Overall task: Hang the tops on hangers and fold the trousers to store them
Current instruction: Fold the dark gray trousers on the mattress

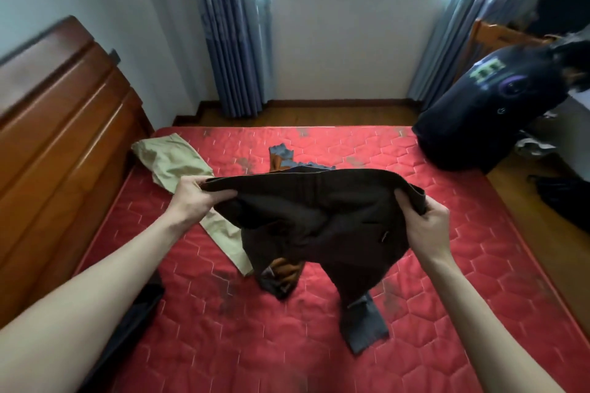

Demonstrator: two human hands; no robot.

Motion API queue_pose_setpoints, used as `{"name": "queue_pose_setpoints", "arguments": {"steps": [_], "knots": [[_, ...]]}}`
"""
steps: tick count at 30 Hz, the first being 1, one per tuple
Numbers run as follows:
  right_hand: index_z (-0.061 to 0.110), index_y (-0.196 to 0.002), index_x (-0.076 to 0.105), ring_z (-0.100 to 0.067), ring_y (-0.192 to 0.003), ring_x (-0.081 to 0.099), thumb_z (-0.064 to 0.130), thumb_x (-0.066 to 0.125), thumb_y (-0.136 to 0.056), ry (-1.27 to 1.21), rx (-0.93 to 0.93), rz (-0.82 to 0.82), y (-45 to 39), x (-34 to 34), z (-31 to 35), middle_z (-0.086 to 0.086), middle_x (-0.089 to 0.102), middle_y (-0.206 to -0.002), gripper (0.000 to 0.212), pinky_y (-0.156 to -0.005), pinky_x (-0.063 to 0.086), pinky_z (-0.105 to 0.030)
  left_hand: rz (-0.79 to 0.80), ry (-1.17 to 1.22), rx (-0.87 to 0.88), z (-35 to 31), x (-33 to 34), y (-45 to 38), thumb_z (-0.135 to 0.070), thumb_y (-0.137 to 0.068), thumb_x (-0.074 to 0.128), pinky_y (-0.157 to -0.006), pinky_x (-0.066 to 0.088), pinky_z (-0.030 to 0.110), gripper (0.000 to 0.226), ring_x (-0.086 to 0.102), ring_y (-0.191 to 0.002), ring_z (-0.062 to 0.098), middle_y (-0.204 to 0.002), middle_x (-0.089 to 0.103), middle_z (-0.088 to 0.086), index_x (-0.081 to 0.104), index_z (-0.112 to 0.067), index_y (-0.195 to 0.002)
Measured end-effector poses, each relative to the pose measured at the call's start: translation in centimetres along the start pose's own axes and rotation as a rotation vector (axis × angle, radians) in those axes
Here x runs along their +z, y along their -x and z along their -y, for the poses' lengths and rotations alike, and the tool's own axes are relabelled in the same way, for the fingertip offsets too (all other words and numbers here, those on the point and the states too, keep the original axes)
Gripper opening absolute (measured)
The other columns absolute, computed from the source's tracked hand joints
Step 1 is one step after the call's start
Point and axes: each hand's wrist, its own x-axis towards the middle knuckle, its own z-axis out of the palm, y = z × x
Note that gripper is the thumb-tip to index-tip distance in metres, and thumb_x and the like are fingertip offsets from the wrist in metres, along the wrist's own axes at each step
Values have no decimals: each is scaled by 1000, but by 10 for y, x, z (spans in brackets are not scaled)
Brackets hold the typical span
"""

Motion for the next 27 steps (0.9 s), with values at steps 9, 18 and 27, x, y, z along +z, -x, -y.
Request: {"name": "queue_pose_setpoints", "arguments": {"steps": [9, 18, 27], "knots": [[33, -81, 72, 3, -68, 52, 39, 66, -100, 9, -225, 90, 12, -26, 108, 20, 64, -70, 21, -62, 45, -25, -196, 418, -41, -47, -6, 67, -16, -92, 78, -84, 61, 21, 10, 76, -102, 17, -101, 81, -1, 77, -16, -102], [29, -79, 78, 9, -67, 56, 34, 76, -95, -111, -313, -42, 71, -52, 179, 21, 66, -69, 17, -60, 48, -14, -215, 357, 252, -131, -44, 133, -22, -101, 68, -78, 56, 13, 7, 75, -97, 5, -96, 79, -14, 71, -25, -106], [15, -102, 83, -21, -93, 78, 31, 81, -90, -298, 47, 332, 104, -97, 242, -12, 80, -107, 20, -77, 62, -31, -109, 608, 216, -179, -68, 182, -22, -98, 72, -80, 60, 24, 16, 76, -100, 17, -107, 80, 2, 74, -15, -112]]}}
